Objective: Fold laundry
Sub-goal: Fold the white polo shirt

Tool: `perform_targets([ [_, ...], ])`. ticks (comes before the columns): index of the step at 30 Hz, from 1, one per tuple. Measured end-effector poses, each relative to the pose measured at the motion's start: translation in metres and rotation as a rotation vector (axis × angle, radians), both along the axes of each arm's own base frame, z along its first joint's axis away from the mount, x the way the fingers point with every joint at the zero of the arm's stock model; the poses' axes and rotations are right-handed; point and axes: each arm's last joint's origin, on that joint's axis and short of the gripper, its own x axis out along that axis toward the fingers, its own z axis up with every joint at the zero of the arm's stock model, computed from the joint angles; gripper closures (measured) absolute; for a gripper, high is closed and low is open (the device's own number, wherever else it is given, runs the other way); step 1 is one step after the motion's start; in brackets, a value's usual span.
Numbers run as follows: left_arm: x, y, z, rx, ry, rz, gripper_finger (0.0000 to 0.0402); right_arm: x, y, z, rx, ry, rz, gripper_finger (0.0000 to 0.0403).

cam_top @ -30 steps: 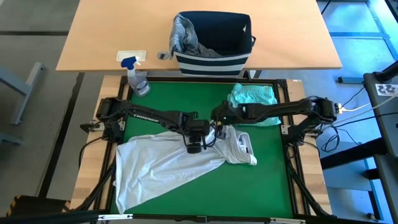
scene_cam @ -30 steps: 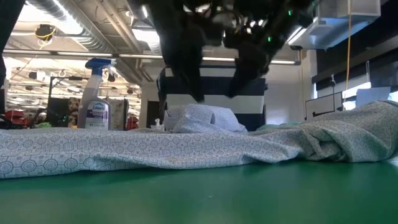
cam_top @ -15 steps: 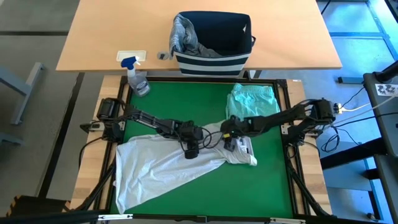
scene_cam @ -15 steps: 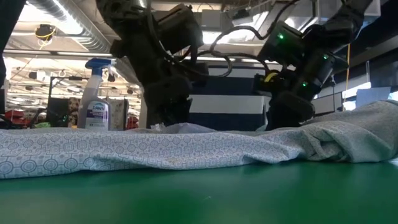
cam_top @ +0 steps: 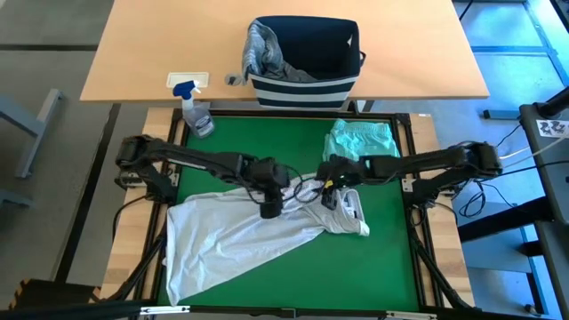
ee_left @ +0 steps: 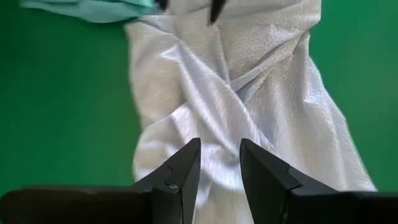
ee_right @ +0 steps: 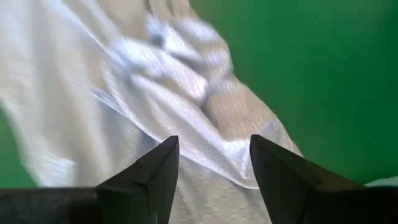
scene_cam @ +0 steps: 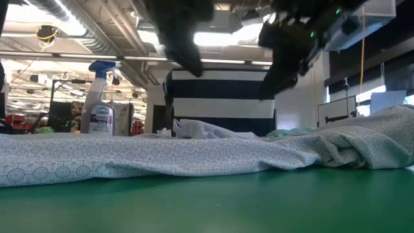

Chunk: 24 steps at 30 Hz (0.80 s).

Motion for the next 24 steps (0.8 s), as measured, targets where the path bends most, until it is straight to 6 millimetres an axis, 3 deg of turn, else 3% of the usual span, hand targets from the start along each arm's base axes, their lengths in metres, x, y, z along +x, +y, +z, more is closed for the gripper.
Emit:
perform_targets([
  [4, -0.024, -0.010, 0.002, -0.037, 0.090, 0.082, 0.0294, -0.007, 0.011, 0.009, 0.055, -0.017, -0.005, 0.0204],
  [12, -0.064, -0.045, -0.055, -0.126, 0.342, 0.120, 0.0294, -0.006, 0.060, -0.011, 0.141, 0.089, 0.079, 0.0204],
  [16, -0.084, -0.058, -0.079, -0.128, 0.431, 0.134, 0.0294, -0.012, 0.078, -0.024, 0.148, 0.179, -0.004, 0.0204],
  [20, -0.101, -0.068, -0.095, -0.119, 0.486, 0.156, 0.0294, -0.020, 0.081, -0.041, 0.080, 0.288, -0.176, 0.0204],
  [24, -0.110, -0.082, -0.107, -0.181, 0.492, 0.145, 0.0294, -0.016, 0.078, -0.061, 0.021, 0.367, -0.231, 0.0211],
])
